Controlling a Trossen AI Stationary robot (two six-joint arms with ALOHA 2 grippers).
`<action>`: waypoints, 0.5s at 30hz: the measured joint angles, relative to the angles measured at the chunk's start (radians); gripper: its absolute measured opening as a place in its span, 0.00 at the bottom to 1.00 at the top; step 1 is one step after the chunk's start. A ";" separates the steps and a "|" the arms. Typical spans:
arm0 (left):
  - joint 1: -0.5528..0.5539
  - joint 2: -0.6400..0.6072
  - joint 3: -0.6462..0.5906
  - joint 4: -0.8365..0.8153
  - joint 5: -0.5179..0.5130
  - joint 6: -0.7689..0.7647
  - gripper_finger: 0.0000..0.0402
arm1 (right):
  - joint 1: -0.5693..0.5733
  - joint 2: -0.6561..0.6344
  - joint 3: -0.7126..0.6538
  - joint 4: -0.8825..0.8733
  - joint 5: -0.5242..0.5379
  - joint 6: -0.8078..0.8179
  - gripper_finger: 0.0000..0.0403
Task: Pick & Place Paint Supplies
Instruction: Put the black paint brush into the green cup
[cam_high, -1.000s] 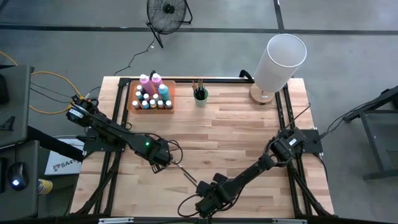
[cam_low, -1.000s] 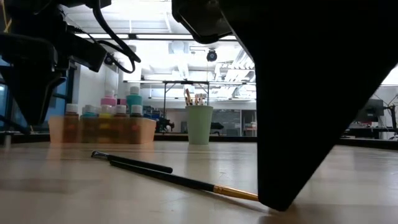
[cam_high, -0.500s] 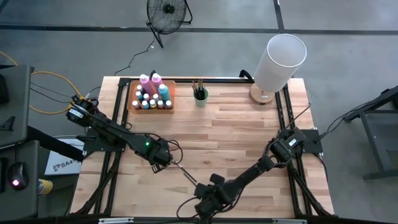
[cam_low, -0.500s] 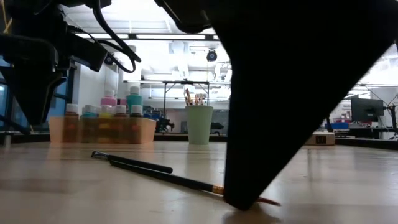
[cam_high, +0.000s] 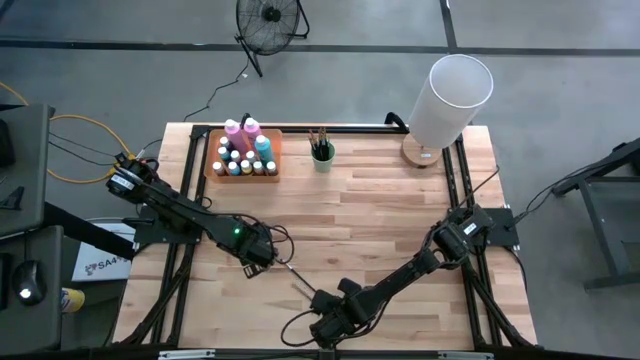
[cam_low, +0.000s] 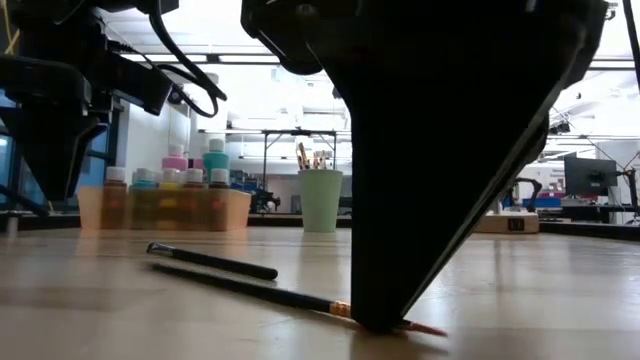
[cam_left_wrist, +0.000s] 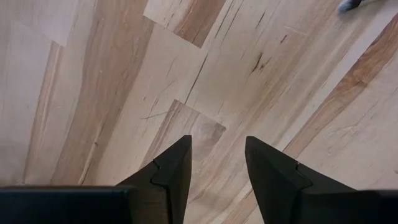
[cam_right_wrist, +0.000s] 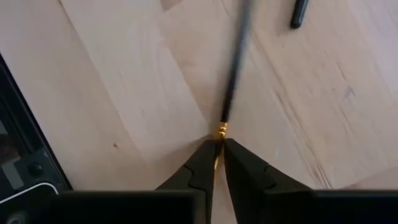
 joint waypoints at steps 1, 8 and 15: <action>0.000 0.000 0.000 0.000 0.000 0.000 0.36 | 0.000 0.000 0.000 -0.005 -0.001 0.006 0.07; 0.000 0.000 0.000 0.001 0.000 0.000 0.36 | 0.000 0.000 0.000 -0.017 -0.029 0.017 0.01; 0.000 0.000 0.000 0.000 0.004 0.000 0.36 | -0.003 -0.019 -0.003 -0.034 -0.027 0.019 0.01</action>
